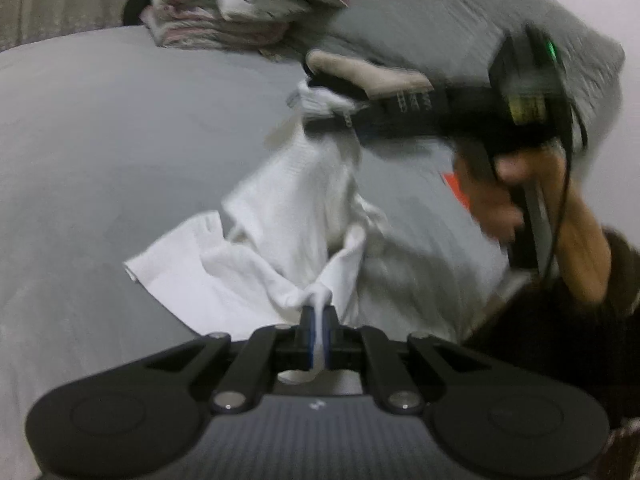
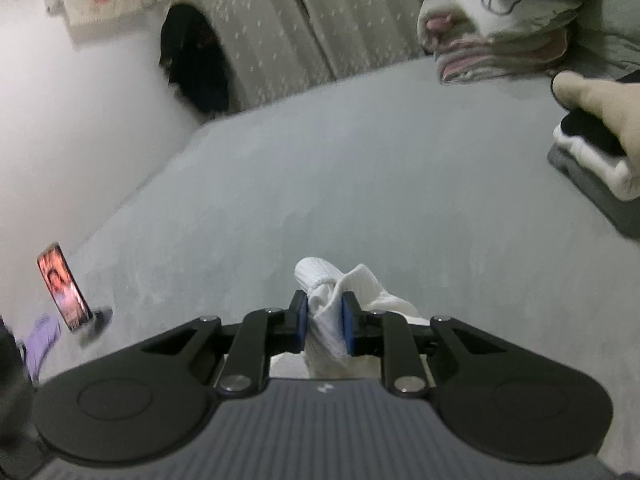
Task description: Fold clothes
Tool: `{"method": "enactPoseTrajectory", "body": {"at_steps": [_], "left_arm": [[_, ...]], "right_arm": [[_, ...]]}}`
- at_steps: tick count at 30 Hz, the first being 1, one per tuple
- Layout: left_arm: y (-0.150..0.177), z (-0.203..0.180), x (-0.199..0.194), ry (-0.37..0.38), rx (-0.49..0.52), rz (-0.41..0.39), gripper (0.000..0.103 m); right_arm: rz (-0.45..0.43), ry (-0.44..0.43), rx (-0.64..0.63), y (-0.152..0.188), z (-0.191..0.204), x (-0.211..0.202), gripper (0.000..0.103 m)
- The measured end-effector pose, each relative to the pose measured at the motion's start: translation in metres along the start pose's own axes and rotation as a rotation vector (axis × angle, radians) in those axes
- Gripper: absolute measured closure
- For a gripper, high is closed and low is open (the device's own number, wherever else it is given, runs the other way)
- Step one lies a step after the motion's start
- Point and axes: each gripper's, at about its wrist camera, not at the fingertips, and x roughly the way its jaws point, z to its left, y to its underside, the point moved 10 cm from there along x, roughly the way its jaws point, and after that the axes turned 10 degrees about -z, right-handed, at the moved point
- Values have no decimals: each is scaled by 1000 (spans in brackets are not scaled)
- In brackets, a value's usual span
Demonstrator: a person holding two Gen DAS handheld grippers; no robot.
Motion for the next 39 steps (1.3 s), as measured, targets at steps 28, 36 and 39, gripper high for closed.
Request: {"method": "enactPoseTrajectory", "body": {"at_steps": [28, 36, 39], "left_arm": [[-42, 84, 47, 38, -613, -263, 96], [-43, 49, 43, 10, -386, -278, 96], [-38, 30, 44, 35, -287, -250, 95]], "right_arm": [[-18, -71, 100, -16, 12, 24, 80], [105, 50, 266, 8, -35, 42, 64], [89, 44, 287, 4, -37, 34, 47]]}}
